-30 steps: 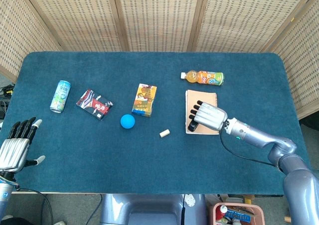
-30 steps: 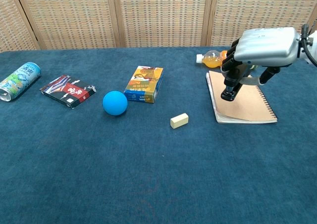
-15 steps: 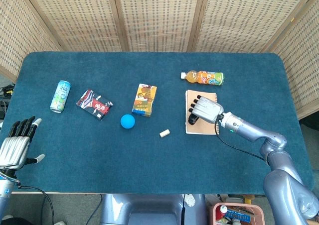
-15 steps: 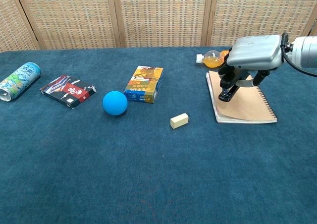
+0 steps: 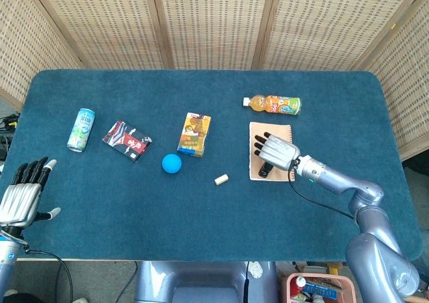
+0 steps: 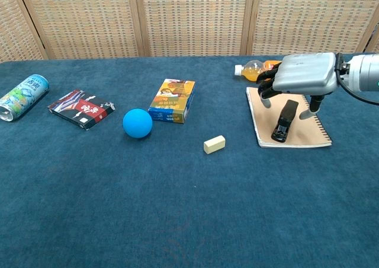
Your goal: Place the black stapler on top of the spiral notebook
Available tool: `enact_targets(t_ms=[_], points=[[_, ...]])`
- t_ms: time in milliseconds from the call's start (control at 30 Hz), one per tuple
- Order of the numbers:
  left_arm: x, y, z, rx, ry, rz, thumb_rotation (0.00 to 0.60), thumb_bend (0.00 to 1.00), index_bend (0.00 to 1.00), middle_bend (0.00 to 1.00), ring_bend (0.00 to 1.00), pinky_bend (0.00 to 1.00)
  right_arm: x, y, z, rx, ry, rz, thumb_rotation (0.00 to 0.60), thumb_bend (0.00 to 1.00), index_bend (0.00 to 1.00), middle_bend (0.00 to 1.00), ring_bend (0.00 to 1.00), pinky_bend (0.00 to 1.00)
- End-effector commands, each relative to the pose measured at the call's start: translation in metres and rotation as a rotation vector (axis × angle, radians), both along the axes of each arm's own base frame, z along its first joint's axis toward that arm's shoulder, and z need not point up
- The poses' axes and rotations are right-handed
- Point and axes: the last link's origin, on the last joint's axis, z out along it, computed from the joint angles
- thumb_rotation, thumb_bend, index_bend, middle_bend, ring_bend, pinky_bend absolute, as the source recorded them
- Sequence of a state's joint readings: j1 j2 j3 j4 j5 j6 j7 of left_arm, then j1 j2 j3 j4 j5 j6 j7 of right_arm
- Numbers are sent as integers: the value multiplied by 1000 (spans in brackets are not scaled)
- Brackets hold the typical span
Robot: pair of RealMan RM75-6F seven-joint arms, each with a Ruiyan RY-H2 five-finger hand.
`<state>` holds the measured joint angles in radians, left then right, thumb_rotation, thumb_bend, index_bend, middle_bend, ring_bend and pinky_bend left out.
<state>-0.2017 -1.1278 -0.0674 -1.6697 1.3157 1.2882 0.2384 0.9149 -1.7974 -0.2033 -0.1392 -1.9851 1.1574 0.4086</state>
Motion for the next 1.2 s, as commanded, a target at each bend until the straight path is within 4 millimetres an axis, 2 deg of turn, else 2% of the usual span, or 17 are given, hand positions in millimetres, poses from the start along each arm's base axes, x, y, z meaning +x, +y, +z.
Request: enact_targets(t_ms=[33, 200, 333, 500, 633, 767, 867, 900, 1033, 1067, 1133, 1200], points=[[0, 0, 0, 1, -1, 0, 600, 0, 0, 0, 0, 0, -5, -2, 1, -26, 35, -7, 600, 8, 225, 83, 1, 185], [1, -1, 0, -1, -4, -2, 600, 0, 0, 0, 0, 0, -6, -3, 7, -48, 31, 9, 600, 0, 192, 12, 0, 91], [2, -1, 1, -1, -11, -7, 600, 0, 0, 0, 0, 0, -6, 0, 19, -76, -21, 23, 600, 0, 161, 0, 0, 28], [3, -2, 4, 6, -25, -13, 600, 0, 0, 0, 0, 0, -15, 8, 55, -156, -127, 59, 600, 0, 98, 0, 0, 0], [6, -5, 7, 3, -39, -33, 600, 0, 0, 0, 0, 0, -31, 26, 86, -230, -258, 42, 600, 0, 57, 0, 0, 0], [12, -12, 8, -7, -51, -70, 600, 0, 0, 0, 0, 0, -57, 65, 107, -314, -430, -32, 600, 0, 23, 0, 0, 0], [14, -16, 8, -12, -53, -88, 600, 0, 0, 0, 0, 0, -71, 96, 113, -360, -562, -127, 600, 0, 1, 0, 0, 0], [15, -19, 8, -12, -54, -96, 600, 0, 0, 0, 0, 0, -76, 112, 114, -380, -605, -175, 600, 0, 0, 0, 0, 0], [19, -28, 9, 5, -56, -129, 600, 0, 0, 0, 0, 0, -86, 167, 117, -425, -667, -320, 600, 0, 0, 0, 0, 0], [19, -29, 10, 7, -57, -133, 600, 0, 0, 0, 0, 0, -87, 173, 118, -429, -676, -342, 600, 0, 0, 0, 0, 0], [22, -33, 11, 19, -60, -157, 600, 0, 0, 0, 0, 0, -91, 204, 117, -445, -718, -459, 600, 0, 0, 0, 0, 0], [23, -36, 12, 27, -58, -174, 600, 0, 0, 0, 0, 0, -92, 221, 118, -468, -732, -524, 600, 0, 0, 0, 0, 0]])
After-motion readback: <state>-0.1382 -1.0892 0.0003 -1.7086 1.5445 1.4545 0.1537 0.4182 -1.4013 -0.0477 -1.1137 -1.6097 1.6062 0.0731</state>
